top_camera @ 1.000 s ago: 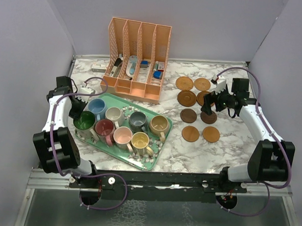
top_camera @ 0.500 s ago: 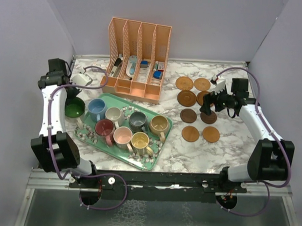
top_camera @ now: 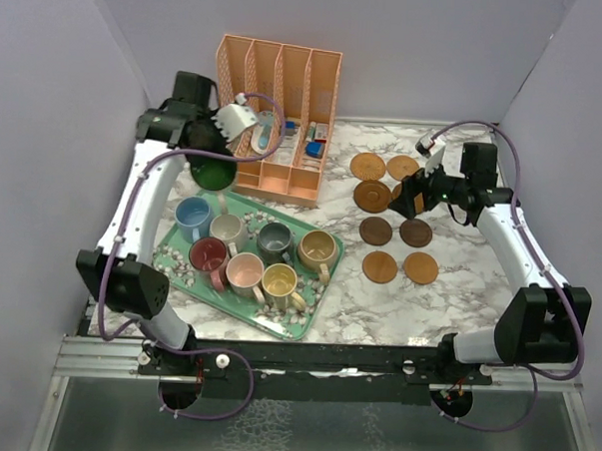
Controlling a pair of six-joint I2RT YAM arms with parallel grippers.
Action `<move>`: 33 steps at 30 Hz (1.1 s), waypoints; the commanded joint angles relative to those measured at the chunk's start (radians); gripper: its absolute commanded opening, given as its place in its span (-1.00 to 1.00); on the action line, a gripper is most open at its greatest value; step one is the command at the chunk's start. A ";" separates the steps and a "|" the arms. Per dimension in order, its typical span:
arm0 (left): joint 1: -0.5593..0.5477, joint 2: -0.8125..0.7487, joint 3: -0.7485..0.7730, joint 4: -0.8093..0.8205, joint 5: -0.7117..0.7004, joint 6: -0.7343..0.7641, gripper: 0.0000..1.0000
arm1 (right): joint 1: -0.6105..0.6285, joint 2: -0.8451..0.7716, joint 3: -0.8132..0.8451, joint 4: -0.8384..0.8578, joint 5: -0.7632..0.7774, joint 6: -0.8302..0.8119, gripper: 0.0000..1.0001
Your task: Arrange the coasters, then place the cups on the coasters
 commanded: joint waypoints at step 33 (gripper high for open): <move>-0.599 0.544 0.506 0.314 0.021 -0.575 -1.00 | 0.131 0.030 0.099 0.291 -0.054 0.414 0.43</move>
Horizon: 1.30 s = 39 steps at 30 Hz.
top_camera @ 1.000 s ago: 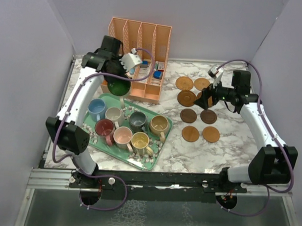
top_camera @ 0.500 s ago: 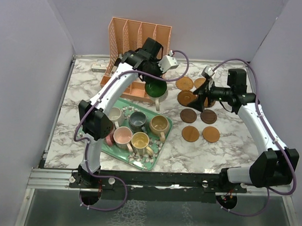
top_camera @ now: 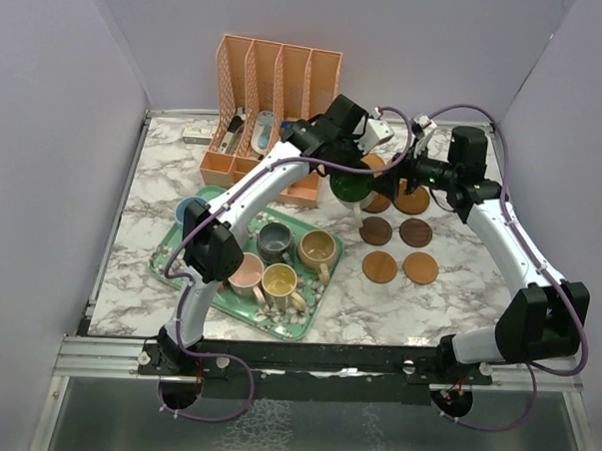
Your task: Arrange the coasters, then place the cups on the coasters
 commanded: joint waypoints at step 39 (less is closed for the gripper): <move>-0.088 0.003 0.064 0.168 -0.054 -0.225 -1.00 | 0.071 0.111 -0.033 0.061 0.583 0.097 -0.98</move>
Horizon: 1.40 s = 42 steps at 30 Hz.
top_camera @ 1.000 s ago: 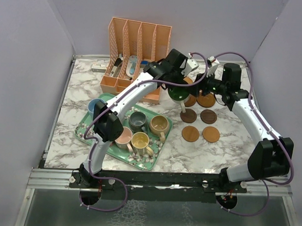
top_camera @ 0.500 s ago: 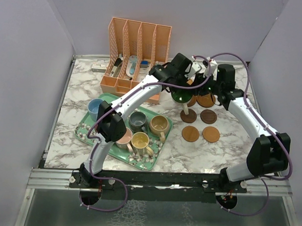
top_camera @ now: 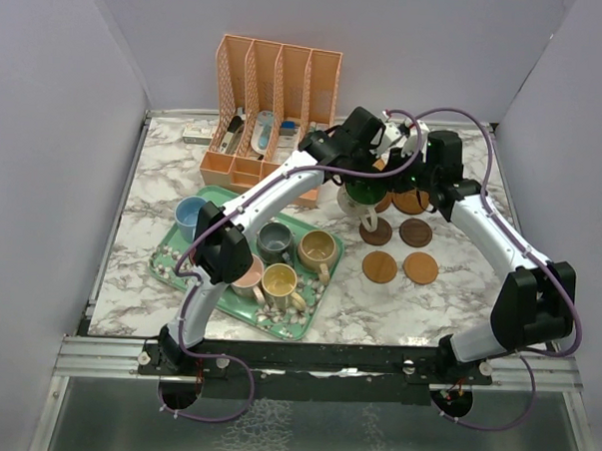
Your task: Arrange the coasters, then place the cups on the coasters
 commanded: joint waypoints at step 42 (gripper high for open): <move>0.112 -0.443 -0.380 0.278 0.121 0.050 0.75 | -0.118 0.035 0.106 0.077 0.264 0.027 -0.98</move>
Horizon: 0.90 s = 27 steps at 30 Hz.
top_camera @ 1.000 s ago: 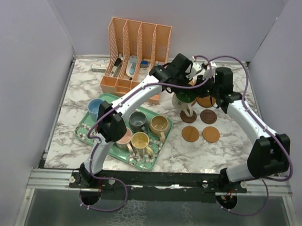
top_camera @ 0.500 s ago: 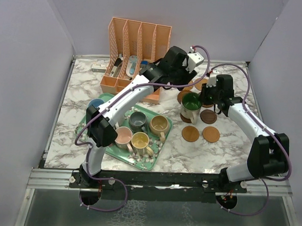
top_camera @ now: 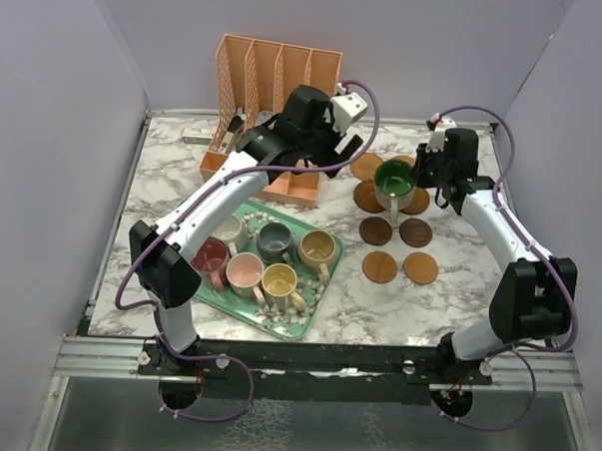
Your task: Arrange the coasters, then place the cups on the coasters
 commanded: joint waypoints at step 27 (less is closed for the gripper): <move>0.040 -0.198 -0.195 0.168 -0.030 0.027 0.85 | -0.143 0.304 0.307 0.148 -0.012 0.146 -0.98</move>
